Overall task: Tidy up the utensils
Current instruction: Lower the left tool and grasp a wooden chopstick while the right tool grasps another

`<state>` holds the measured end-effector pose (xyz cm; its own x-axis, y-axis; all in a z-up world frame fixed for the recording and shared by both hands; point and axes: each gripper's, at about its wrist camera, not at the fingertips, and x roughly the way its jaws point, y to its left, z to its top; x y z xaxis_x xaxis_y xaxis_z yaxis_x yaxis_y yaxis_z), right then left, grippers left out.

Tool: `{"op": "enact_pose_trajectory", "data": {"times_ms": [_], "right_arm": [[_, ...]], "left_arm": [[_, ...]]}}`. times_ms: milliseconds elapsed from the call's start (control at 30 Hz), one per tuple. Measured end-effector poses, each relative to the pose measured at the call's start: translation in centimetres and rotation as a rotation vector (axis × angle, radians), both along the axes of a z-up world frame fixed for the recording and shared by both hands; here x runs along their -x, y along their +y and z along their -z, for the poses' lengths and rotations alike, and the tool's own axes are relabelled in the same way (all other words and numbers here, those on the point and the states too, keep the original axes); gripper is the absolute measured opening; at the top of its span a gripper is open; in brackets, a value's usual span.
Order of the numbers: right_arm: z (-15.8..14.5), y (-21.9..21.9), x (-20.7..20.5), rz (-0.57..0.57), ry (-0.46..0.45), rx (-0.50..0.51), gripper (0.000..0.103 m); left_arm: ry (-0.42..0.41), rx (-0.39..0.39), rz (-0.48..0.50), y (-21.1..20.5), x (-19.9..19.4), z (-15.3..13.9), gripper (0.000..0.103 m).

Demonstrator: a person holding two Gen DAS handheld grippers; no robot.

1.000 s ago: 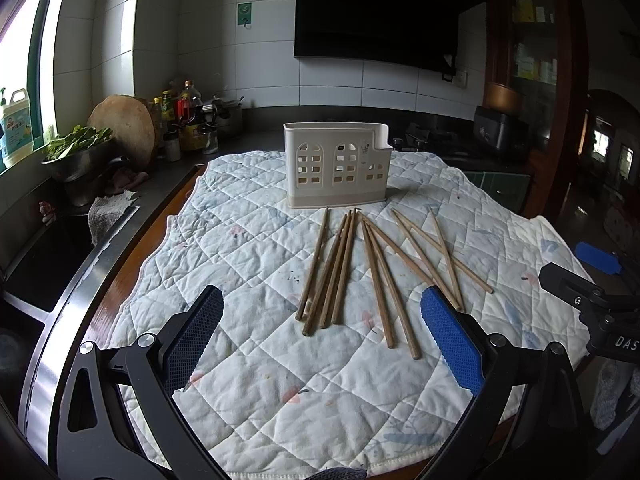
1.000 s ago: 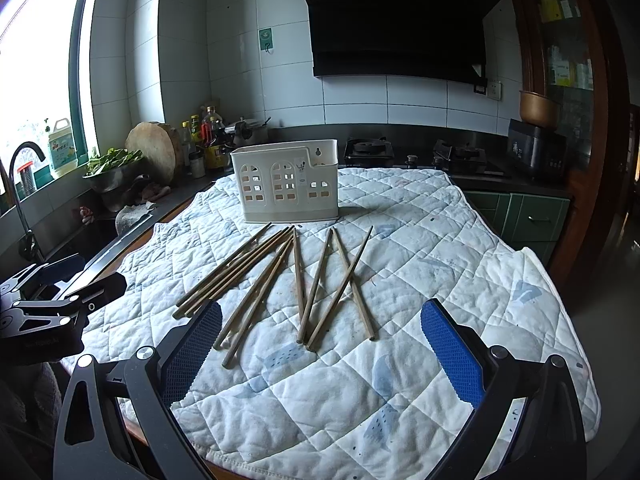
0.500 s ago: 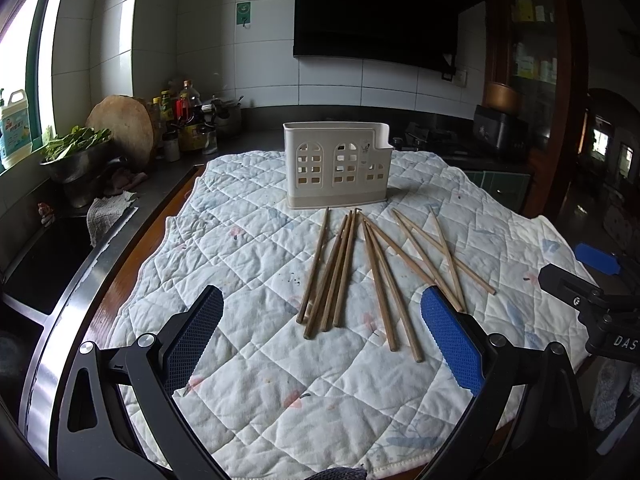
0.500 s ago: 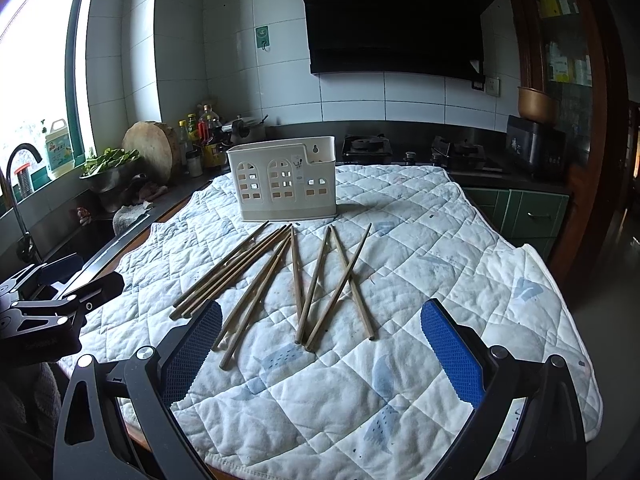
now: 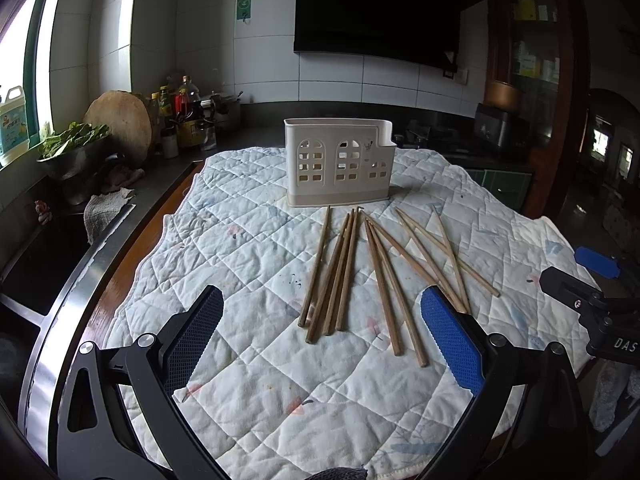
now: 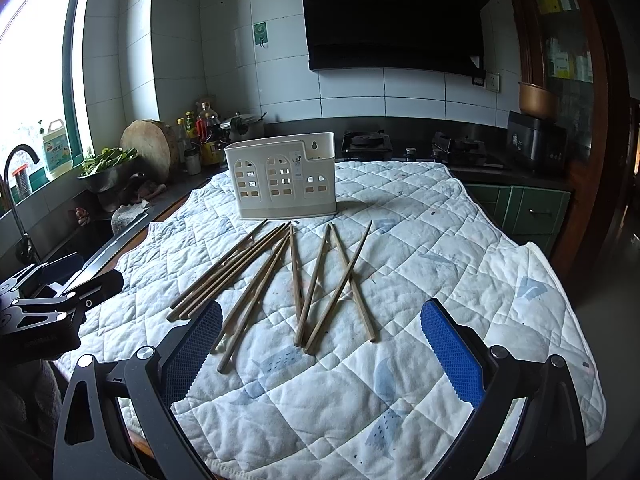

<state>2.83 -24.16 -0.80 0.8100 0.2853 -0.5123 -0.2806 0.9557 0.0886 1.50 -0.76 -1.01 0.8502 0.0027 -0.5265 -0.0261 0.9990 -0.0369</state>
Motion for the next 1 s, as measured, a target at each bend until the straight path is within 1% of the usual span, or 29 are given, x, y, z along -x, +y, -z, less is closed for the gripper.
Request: {"op": "enact_pose_trajectory", "data": {"times_ms": [200, 400, 467, 533, 667, 733, 767, 867, 900, 967, 1000], "right_arm": [[0.4, 0.2, -0.7, 0.005, 0.013, 0.006, 0.096], [0.9, 0.2, -1.5, 0.006, 0.029, 0.006, 0.096], [1.1, 0.2, -1.8, 0.007, 0.035, 0.003, 0.096], [1.3, 0.2, -2.1, 0.009, 0.042, 0.003, 0.095], [1.8, 0.5, -2.8, 0.011, 0.06, 0.01, 0.095], [2.1, 0.6, -3.1, 0.011, 0.07, 0.011, 0.091], [2.4, 0.7, -3.4, 0.009, 0.082, 0.006, 0.086], [3.2, 0.9, -4.3, 0.003, 0.123, -0.001, 0.078], [3.5, 1.0, -4.5, -0.001, 0.133, -0.001, 0.074], [4.0, 1.3, -5.0, -0.002, 0.152, 0.002, 0.069], [4.3, 1.5, -5.2, -0.004, 0.163, 0.001, 0.065]], "left_arm": [[0.012, 0.01, -0.01, 0.8, -0.6, 0.3, 0.097], [0.025, 0.001, -0.015, 1.2, -1.4, 0.6, 0.096], [0.032, 0.003, -0.017, 1.5, -1.7, 0.6, 0.092], [0.038, 0.005, -0.021, 1.8, -2.0, 0.7, 0.091], [0.058, 0.019, -0.036, 2.5, -2.7, 1.1, 0.08], [0.073, 0.028, -0.042, 2.9, -3.1, 1.5, 0.074], [0.082, 0.035, -0.045, 3.1, -3.4, 1.7, 0.071], [0.104, 0.049, -0.049, 3.6, -4.0, 2.5, 0.065], [0.11, 0.051, -0.049, 3.7, -4.2, 2.7, 0.065], [0.118, 0.054, -0.047, 3.9, -4.5, 3.1, 0.064], [0.122, 0.057, -0.045, 3.9, -4.8, 3.3, 0.064]]}}
